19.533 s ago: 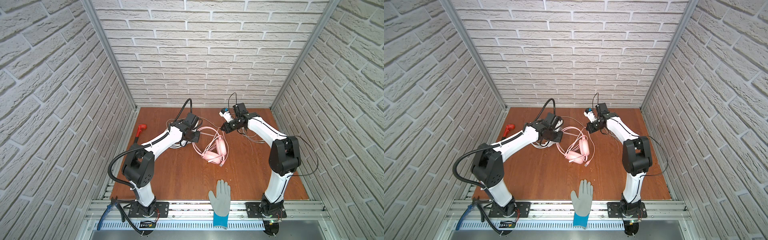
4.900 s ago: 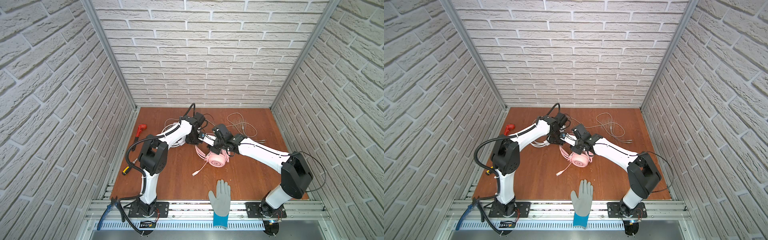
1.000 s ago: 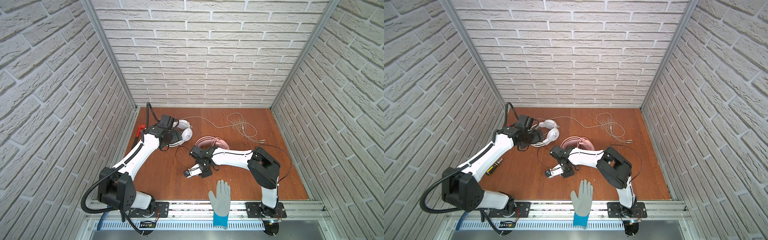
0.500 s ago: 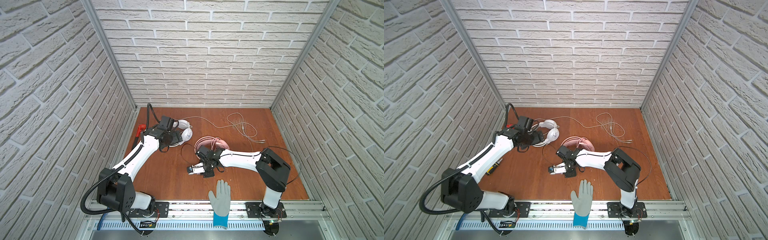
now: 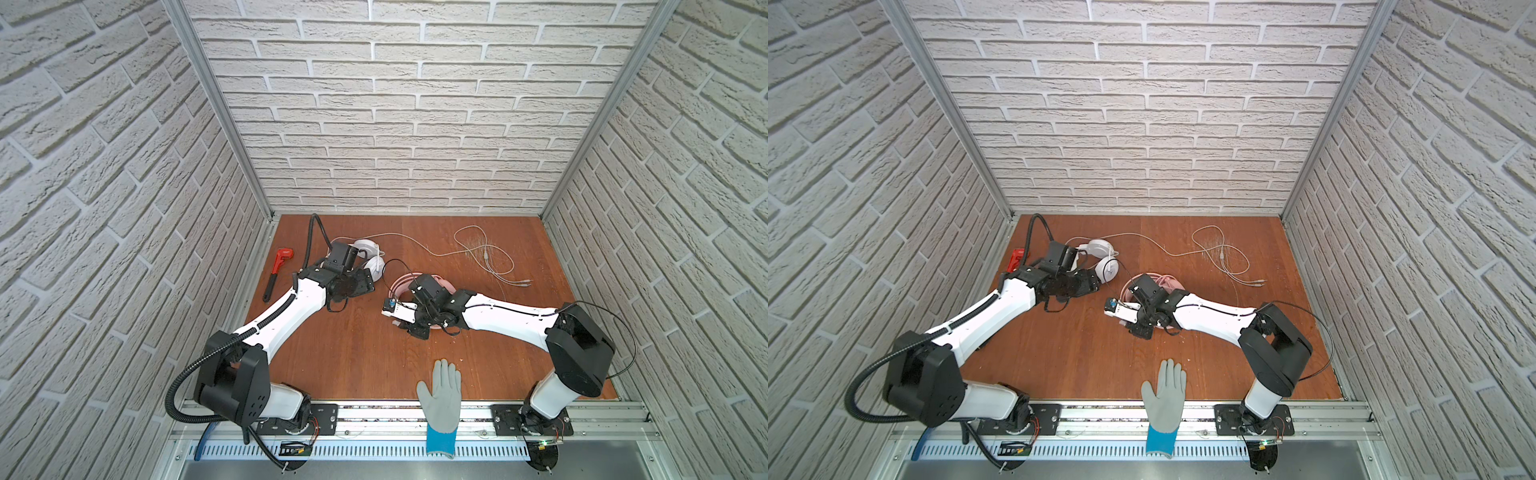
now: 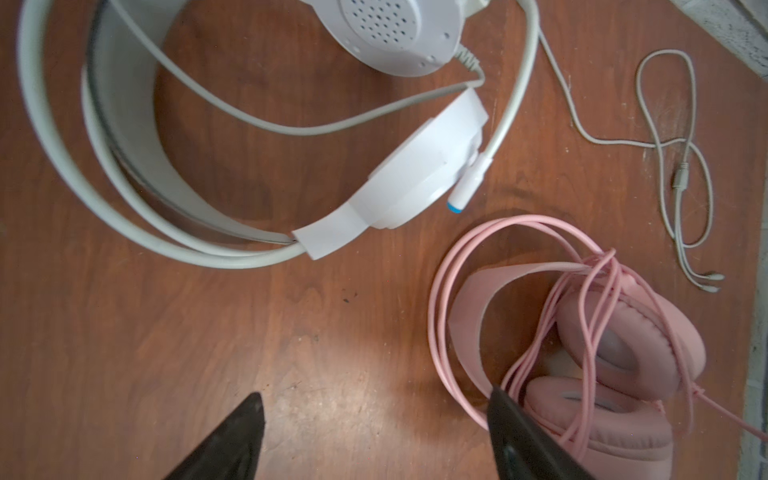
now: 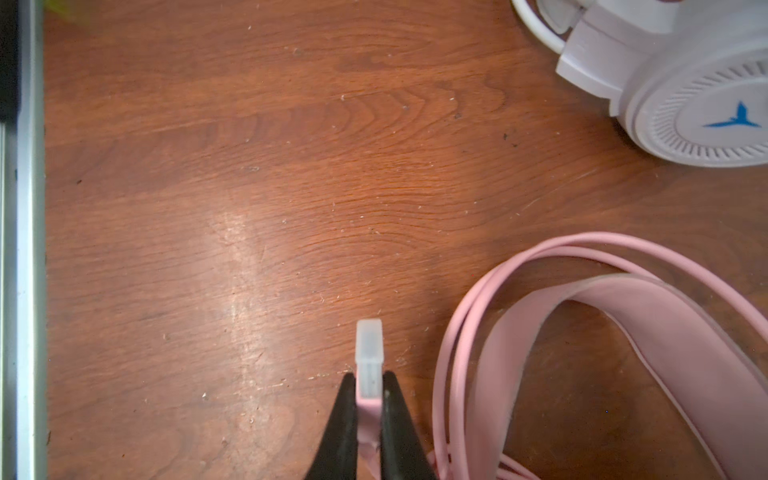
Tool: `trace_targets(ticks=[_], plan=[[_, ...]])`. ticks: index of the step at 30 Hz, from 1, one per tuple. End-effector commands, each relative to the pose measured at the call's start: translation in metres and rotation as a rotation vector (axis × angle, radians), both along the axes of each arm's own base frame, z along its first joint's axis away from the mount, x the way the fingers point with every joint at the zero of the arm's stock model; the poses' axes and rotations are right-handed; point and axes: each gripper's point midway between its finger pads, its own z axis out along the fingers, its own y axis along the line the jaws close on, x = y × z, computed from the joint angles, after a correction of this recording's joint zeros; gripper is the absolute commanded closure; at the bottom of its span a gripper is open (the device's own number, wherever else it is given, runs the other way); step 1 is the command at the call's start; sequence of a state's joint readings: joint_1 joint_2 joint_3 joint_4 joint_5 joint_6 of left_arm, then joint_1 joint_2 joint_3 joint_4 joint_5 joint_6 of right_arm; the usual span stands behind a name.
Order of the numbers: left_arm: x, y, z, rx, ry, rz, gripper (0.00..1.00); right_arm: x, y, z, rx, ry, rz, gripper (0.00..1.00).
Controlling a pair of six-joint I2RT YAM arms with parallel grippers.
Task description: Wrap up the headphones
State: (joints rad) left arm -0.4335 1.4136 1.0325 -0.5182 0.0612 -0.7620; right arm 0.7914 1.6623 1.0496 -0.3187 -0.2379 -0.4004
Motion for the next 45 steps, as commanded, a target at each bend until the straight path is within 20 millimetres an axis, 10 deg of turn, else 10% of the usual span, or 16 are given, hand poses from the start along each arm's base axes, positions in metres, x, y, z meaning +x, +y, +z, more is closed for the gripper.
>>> trace_targets(ticks=[1,27,45], plan=[[0.007,-0.014,-0.006,-0.033,-0.015,-0.021,0.2,0.011,0.003,0.017,0.073,0.001,-0.102,0.94],[0.012,-0.033,-0.018,-0.022,0.013,-0.061,0.33,0.061,-0.022,0.03,0.068,0.039,-0.605,0.94],[0.006,-0.024,-0.011,-0.005,-0.008,-0.052,0.33,0.08,-0.044,-0.015,-0.165,0.172,-0.898,0.94]])
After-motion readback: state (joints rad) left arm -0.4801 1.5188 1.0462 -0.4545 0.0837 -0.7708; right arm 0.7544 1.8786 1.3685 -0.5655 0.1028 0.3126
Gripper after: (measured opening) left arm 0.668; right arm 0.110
